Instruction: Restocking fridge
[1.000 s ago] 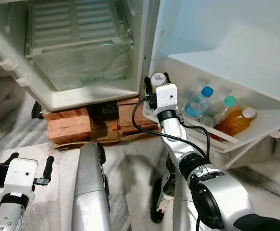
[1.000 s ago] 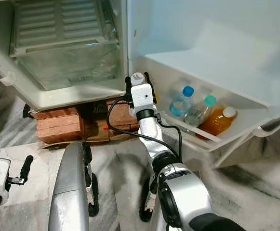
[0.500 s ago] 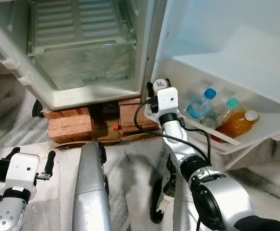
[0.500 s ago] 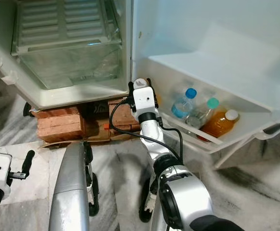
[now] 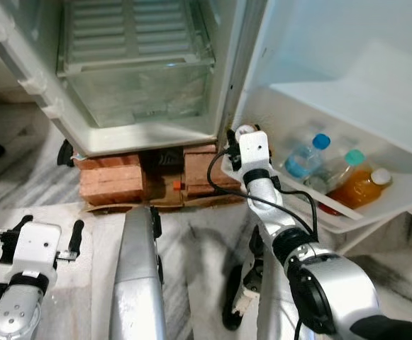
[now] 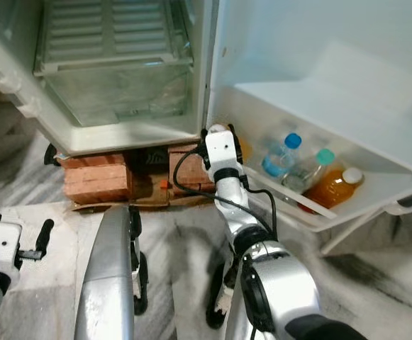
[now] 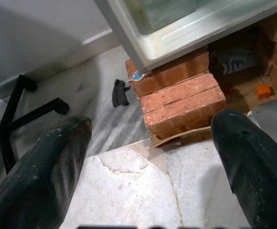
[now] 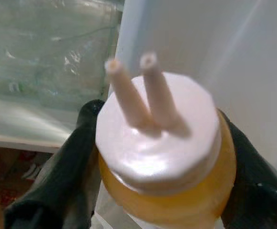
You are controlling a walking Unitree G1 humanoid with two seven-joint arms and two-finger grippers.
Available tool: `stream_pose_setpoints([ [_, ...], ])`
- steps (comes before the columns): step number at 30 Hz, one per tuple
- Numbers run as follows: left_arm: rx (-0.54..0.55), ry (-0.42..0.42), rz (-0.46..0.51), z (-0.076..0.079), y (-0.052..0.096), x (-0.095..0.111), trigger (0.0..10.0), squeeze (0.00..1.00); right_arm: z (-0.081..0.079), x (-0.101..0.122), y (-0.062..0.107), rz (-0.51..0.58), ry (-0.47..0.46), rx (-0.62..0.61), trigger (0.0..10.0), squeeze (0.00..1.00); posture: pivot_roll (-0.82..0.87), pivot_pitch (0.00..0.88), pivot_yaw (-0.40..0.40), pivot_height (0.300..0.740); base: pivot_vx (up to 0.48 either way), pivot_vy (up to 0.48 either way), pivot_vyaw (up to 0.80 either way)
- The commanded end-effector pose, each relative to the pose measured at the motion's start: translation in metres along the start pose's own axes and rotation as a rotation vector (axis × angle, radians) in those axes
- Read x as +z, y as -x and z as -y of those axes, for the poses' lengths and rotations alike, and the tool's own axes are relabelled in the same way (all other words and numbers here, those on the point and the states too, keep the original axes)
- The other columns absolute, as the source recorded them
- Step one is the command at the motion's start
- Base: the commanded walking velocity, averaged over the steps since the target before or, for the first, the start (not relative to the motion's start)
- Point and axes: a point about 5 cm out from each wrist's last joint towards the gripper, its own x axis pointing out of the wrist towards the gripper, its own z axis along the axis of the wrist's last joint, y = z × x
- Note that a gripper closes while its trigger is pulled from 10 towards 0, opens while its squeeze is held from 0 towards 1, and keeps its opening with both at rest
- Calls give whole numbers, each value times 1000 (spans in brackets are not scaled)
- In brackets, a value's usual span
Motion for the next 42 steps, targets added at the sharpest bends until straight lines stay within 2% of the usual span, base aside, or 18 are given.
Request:
stream_pose_setpoints([
  [1, 1, -8, -31, 1, 1, -7, 10000, 0, 51, -23, 2, -152, -25, -248, 10000, 1000, 349, 261, -35, 527, 0, 0, 0],
  [8, 1, -11, -18, 1, -7, -6, 10000, 0, 62, -5, -7, -65, -18, -268, 10000, 1000, 332, 238, -34, 527, 0, 0, 0],
  [10, 3, -10, -7, 2, -12, -5, 10000, 0, 69, 14, -15, 39, 16, -264, 10000, 1000, 317, 218, -33, 527, 0, 0, 0],
  [14, 3, -7, 8, 3, -22, -3, 10000, 0, 78, 33, -21, 133, 32, -262, 10000, 1000, 299, 194, -30, 527, 0, 0, 0],
  [18, 1, -8, 20, 4, -28, -1, 10000, 0, 83, 43, -23, 186, 26, -256, 10000, 1000, 283, 169, -31, 527, 0, 0, 0],
  [26, 10, -2, 42, 5, -42, 3, 10000, 0, 77, 51, -23, 248, -2, -165, 10000, 1000, 241, 118, -33, 527, 0, 0, 0],
  [27, 11, 3, 45, 5, -45, 3, 10000, 0, 68, 49, -19, 266, -20, -104, 10000, 1000, 225, 104, -36, 527, 0, 0, 0],
  [28, 11, 3, 45, 5, -45, 3, 10000, 0, 68, 49, -19, 266, -20, -104, 10000, 1000, 225, 104, -36, 527, 0, 0, 0],
  [29, 10, 9, 52, 7, -47, 4, 10000, 0, 60, 46, -13, 279, -38, -49, 10000, 1000, 215, 93, -39, 527, 0, 0, 0],
  [32, 11, 23, 63, 11, -49, 6, 10000, 0, 50, 39, 0, 294, -68, 8, 10000, 1000, 204, 77, -42, 527, 0, 0, 0],
  [33, 8, 43, 67, 14, -50, 8, 10000, 0, 45, 33, 11, 295, -92, 26, 10000, 1000, 198, 62, -47, 527, 0, 0, 0],
  [37, -47, 111, 70, 24, -50, 10, 10000, 0, 43, 15, 35, 252, -168, 8, 10000, 1000, 188, 41, -45, 527, 0, 0, 0],
  [40, -91, 136, 78, 31, -49, 10, 10000, 0, 37, 8, 51, 213, -266, 54, 10000, 1000, 179, 25, -40, 527, 0, 0, 0],
  [41, -99, 141, 77, 33, -50, 10, 10000, 0, 34, 6, 60, 185, -331, 95, 10000, 1000, 171, 17, -38, 527, 0, 0, 0],
  [42, -100, 144, 77, 34, -50, 10, 10000, 0, 31, 5, 66, 171, -369, 125, 10000, 941, 171, 17, -38, 527, 0, 0, 0],
])
